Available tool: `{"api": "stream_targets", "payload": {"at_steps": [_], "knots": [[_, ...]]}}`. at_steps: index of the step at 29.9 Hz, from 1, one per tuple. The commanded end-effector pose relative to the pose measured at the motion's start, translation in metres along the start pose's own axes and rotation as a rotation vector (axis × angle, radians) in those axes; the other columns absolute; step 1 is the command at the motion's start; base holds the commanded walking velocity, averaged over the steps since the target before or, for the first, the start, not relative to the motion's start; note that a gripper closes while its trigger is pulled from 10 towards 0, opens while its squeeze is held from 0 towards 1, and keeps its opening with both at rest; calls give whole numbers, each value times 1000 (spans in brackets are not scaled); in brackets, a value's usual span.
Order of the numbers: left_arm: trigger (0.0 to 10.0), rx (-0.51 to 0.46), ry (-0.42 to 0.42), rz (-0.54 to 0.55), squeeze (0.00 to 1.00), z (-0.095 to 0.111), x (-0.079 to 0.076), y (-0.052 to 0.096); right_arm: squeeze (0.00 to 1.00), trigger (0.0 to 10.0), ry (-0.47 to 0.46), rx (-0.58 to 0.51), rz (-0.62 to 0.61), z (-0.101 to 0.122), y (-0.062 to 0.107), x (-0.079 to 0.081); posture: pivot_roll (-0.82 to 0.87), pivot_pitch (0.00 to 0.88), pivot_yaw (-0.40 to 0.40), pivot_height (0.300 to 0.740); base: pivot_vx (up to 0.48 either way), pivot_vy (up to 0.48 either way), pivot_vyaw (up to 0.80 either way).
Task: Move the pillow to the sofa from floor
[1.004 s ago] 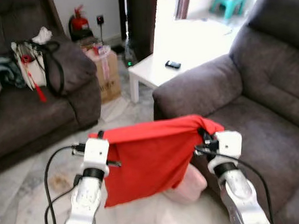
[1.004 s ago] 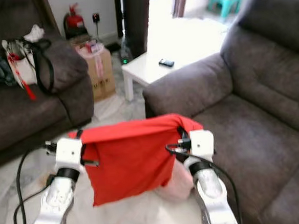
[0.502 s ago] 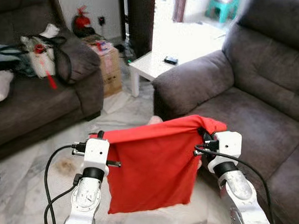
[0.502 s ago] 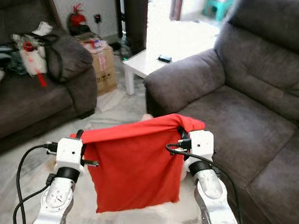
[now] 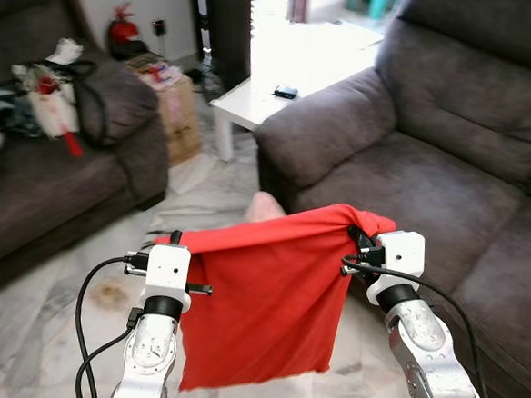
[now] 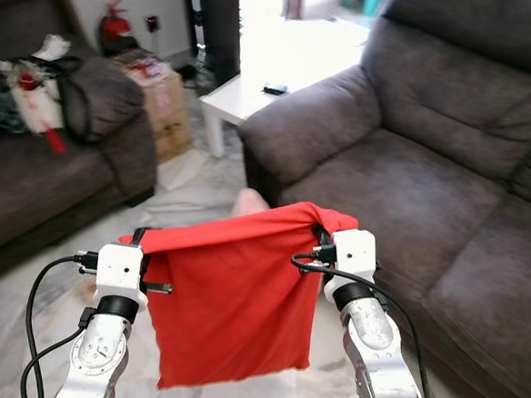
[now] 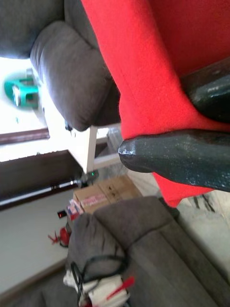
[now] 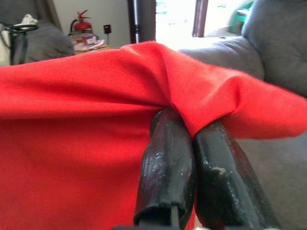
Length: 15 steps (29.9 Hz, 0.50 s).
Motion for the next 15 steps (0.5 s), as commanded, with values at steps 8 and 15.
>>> {"api": "stream_targets", "payload": {"at_steps": [8,15], "knots": [[10000,-57,-22,97,0,9,24,0,0,10000,4,-67,-106,15,1,-25,132,83,-67,740,0,0,-800],[10000,-48,-26,95,0,8,26,0,0,10000,5,-68,-105,15,1,-24,133,88,-67,740,0,-206,-800]]}}
Point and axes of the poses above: a point about 5 cm out from each wrist's last joint towards the gripper, its own y axis pointing back from the gripper into the wrist, its own z axis along the axis of the wrist's last joint, x = y × z, the point moved 2 cm from there along -y, pointing out of the wrist towards the gripper, and after that the axes turned 10 degrees about -y, right-handed, at the moved point
